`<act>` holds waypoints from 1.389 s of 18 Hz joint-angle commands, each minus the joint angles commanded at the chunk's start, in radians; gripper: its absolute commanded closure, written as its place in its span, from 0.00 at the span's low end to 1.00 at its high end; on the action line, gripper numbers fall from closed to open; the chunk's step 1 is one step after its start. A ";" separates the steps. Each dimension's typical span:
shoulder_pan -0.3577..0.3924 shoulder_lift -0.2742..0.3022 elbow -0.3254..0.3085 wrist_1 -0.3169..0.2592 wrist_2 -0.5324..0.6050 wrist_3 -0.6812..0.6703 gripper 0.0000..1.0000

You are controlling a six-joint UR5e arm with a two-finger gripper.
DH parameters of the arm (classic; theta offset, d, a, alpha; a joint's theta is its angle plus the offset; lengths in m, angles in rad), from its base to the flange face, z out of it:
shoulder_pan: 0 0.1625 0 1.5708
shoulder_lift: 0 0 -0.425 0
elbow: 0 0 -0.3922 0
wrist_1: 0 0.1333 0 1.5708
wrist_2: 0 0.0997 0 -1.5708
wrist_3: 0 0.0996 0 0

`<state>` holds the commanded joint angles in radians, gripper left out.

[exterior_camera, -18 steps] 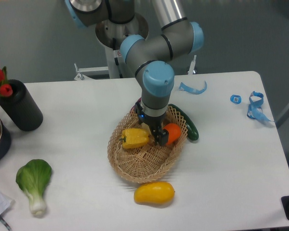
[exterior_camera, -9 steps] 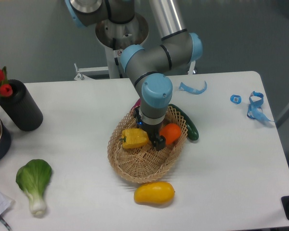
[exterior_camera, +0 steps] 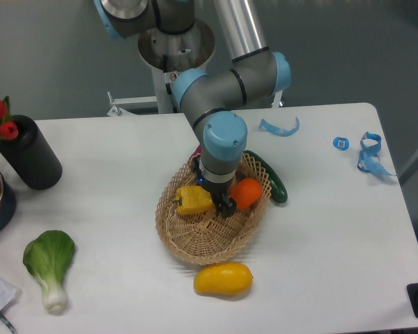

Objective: Pick up the yellow pepper from the basket
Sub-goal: 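Close the gripper on the yellow bell pepper in the basket, then lift the yellow pepper up and out over the basket rim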

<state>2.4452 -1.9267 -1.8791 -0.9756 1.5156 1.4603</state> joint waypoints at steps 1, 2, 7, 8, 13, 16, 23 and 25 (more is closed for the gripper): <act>-0.002 -0.002 0.000 -0.002 0.000 0.000 0.74; 0.000 0.000 0.000 -0.002 0.000 0.000 0.80; 0.002 0.008 0.012 -0.014 -0.005 -0.003 0.93; 0.003 0.012 0.014 -0.014 -0.008 -0.005 0.93; 0.015 0.055 0.066 -0.029 -0.009 -0.020 0.93; 0.032 0.058 0.148 -0.087 -0.011 -0.026 0.96; 0.098 0.025 0.330 -0.160 -0.054 -0.025 0.97; 0.113 -0.009 0.377 -0.161 -0.064 -0.025 0.97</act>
<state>2.5586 -1.9357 -1.5020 -1.1367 1.4512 1.4358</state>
